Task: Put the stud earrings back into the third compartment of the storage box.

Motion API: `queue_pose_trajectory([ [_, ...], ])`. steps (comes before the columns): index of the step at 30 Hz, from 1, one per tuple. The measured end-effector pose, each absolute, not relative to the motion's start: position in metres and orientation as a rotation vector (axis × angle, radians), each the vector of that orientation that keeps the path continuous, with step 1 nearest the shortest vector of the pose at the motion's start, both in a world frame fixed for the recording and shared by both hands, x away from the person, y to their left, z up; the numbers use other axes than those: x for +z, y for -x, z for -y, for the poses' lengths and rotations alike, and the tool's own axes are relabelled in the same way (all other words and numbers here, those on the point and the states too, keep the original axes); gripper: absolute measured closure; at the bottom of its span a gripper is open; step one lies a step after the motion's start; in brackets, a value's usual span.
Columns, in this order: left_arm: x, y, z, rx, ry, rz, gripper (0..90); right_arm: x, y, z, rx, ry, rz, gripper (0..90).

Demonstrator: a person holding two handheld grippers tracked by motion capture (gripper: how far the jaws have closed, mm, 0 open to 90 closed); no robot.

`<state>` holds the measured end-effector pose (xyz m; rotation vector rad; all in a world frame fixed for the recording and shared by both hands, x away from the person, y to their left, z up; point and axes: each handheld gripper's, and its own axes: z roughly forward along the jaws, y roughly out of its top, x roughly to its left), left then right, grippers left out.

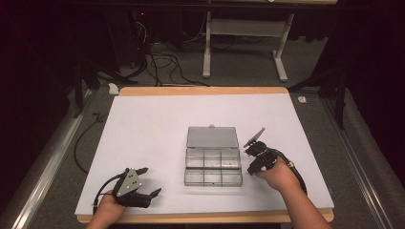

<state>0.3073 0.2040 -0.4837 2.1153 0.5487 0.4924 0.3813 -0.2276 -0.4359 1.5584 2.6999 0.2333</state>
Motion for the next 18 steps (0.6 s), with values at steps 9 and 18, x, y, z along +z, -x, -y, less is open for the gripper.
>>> queue_pose_trajectory([
  [9,-0.4838,-0.3079,-0.2037,0.487,-2.117,-0.556,15.4,-0.4382,-0.3807,0.2243,0.207,-1.505,-2.705,81.6],
  [18,-0.4839,-0.3077,-0.2035,0.493,-2.12,-0.553,15.4,-0.4385,-0.3797,0.2235,0.207,-1.495,-2.714,86.6],
])
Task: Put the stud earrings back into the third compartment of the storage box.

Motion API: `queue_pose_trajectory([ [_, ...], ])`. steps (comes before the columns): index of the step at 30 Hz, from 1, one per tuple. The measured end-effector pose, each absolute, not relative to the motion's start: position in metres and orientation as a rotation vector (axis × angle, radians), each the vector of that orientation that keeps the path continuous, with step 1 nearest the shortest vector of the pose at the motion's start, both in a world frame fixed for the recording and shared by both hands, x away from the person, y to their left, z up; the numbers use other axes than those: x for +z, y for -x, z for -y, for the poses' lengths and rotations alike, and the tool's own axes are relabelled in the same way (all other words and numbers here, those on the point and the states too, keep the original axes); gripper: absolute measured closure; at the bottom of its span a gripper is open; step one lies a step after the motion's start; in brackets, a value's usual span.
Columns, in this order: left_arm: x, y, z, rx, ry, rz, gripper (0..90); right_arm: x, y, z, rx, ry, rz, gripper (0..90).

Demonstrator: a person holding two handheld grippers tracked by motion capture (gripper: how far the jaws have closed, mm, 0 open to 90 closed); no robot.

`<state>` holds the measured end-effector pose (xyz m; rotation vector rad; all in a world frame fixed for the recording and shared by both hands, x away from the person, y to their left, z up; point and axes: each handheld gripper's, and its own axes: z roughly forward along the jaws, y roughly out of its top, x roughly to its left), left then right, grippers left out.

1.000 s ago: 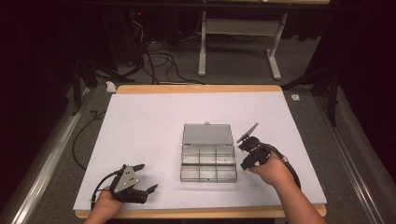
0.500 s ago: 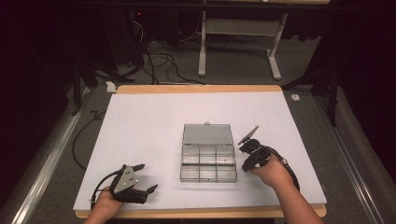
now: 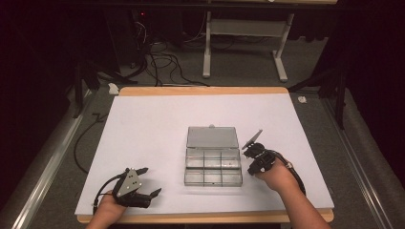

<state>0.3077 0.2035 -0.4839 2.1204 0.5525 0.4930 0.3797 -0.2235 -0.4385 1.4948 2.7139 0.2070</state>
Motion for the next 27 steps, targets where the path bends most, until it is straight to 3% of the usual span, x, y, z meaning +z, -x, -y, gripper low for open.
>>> queue_pose_trajectory([
  [27,-0.484,-0.307,-0.204,0.494,-2.118,-0.548,15.4,-0.392,-0.384,0.216,0.258,-1.458,-2.705,86.5],
])
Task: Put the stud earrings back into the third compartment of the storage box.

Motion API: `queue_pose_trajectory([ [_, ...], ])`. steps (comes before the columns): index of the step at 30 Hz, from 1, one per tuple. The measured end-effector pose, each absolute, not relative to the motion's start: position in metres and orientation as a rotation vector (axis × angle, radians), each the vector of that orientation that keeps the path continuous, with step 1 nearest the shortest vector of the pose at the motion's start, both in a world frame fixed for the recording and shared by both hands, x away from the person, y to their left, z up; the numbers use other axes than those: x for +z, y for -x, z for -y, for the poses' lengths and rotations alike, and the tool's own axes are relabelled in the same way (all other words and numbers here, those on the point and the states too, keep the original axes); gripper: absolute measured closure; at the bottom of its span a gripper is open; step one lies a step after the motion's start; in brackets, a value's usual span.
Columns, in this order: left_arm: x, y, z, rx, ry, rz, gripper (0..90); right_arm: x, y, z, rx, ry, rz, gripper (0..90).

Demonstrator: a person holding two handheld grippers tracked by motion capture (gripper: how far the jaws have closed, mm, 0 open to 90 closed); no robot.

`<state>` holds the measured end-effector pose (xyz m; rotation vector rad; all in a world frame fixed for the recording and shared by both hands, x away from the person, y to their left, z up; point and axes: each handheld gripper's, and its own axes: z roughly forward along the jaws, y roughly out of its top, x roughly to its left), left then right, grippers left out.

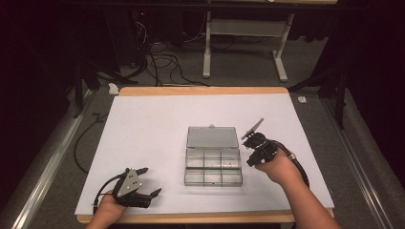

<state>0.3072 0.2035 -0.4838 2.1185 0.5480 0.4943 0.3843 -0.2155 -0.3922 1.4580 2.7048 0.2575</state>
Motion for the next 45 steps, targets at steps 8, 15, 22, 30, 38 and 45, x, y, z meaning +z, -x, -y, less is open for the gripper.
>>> queue_pose_trajectory([
  [8,-0.484,-0.307,-0.204,0.49,-2.111,-0.545,15.4,-0.38,-0.391,0.199,0.273,-1.41,-2.717,86.5],
  [15,-0.484,-0.307,-0.204,0.489,-2.111,-0.545,15.4,-0.381,-0.397,0.176,0.275,-1.364,-2.745,86.5],
  [22,-0.484,-0.308,-0.204,0.483,-2.114,-0.549,15.4,-0.39,-0.404,0.16,0.25,-1.332,-2.776,86.5],
  [30,-0.484,-0.308,-0.204,0.484,-2.114,-0.553,15.4,-0.41,-0.412,0.156,0.199,-1.354,-2.797,86.5],
  [38,-0.484,-0.307,-0.204,0.491,-2.115,-0.544,15.4,-0.425,-0.416,0.153,0.184,-1.361,-2.804,86.4],
  [45,-0.484,-0.307,-0.204,0.491,-2.114,-0.54,15.4,-0.431,-0.418,0.151,0.167,-1.375,-2.8,86.1],
])
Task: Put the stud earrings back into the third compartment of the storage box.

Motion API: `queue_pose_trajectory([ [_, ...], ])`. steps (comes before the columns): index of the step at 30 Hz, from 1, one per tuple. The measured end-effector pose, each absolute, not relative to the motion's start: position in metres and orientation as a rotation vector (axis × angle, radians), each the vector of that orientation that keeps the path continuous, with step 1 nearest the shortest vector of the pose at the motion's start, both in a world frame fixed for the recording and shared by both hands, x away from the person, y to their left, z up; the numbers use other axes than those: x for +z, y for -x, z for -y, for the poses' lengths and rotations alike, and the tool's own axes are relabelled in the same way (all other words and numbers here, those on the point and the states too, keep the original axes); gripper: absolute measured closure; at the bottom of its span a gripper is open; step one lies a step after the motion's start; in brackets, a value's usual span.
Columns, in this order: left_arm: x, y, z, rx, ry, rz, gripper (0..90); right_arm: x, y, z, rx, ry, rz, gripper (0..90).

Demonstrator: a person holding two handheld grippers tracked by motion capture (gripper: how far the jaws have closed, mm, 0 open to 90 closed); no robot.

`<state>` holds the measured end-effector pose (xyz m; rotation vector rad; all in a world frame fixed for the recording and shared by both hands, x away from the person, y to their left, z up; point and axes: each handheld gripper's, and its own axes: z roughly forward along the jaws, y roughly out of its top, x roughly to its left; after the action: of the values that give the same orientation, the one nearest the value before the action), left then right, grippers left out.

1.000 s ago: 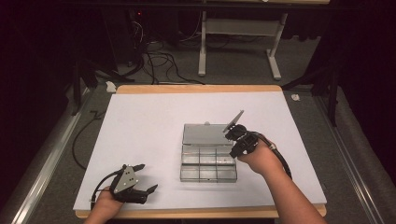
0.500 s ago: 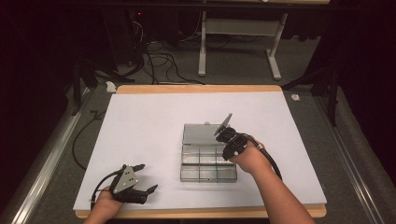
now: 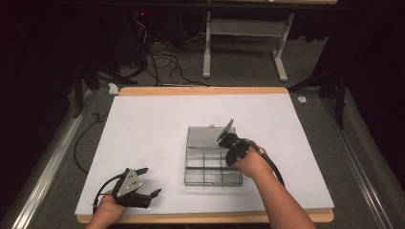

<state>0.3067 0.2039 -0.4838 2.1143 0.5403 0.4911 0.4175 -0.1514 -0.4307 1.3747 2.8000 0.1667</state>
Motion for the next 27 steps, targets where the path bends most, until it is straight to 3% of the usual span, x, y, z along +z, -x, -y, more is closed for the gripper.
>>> queue_pose_trajectory([
  [15,-0.484,-0.306,-0.204,0.496,-2.11,-0.532,15.4,-0.43,-0.416,0.153,0.192,-1.364,-2.802,84.9],
  [27,-0.484,-0.306,-0.204,0.498,-2.112,-0.532,15.4,-0.406,-0.41,0.161,0.248,-1.373,-2.767,82.5],
])
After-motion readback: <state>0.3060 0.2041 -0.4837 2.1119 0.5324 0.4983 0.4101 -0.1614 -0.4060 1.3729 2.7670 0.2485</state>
